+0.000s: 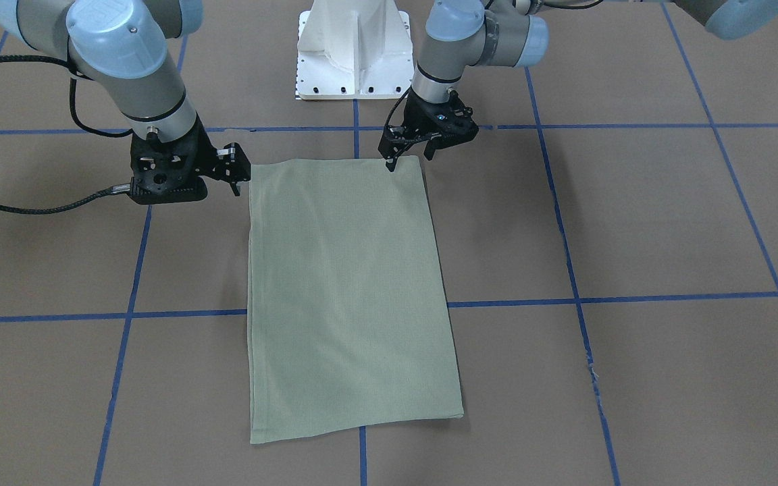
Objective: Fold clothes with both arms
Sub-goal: 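Lower the left gripper to the shirt's nearest corner while the right gripper holds position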
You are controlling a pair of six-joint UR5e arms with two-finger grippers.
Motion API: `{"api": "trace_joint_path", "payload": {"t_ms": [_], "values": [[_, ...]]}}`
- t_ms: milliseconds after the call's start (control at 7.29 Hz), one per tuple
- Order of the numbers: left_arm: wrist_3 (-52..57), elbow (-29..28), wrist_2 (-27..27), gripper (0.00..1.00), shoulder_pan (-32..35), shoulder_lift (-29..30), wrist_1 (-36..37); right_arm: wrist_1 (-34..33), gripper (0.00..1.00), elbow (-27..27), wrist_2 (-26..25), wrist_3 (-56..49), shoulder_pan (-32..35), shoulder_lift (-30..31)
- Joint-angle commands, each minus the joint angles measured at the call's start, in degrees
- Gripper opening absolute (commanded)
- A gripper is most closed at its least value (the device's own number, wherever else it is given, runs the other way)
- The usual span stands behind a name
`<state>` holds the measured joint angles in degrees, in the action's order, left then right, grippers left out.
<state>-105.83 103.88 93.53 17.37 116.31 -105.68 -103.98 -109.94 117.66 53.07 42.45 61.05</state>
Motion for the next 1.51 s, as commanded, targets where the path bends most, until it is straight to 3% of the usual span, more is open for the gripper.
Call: {"api": "trace_joint_path", "payload": {"t_ms": [0,412,1098,1373], "values": [[-0.08,-0.35,0.07,0.9,0.12,0.41,0.04,0.0,1.0,0.08,0.03,-0.25,0.0,0.03],[-0.08,-0.43,0.07,0.77,-0.14,0.67,-0.05,0.0,1.0,0.43,-0.06,0.02,0.0,0.03],[-0.17,-1.49,0.07,0.73,-0.32,0.76,-0.14,0.0,1.0,0.7,-0.15,-0.42,-0.08,0.03],[-0.52,-1.49,0.07,0.37,-0.41,0.85,-0.14,0.0,1.0,0.7,-0.15,-0.42,0.0,0.03]]}}
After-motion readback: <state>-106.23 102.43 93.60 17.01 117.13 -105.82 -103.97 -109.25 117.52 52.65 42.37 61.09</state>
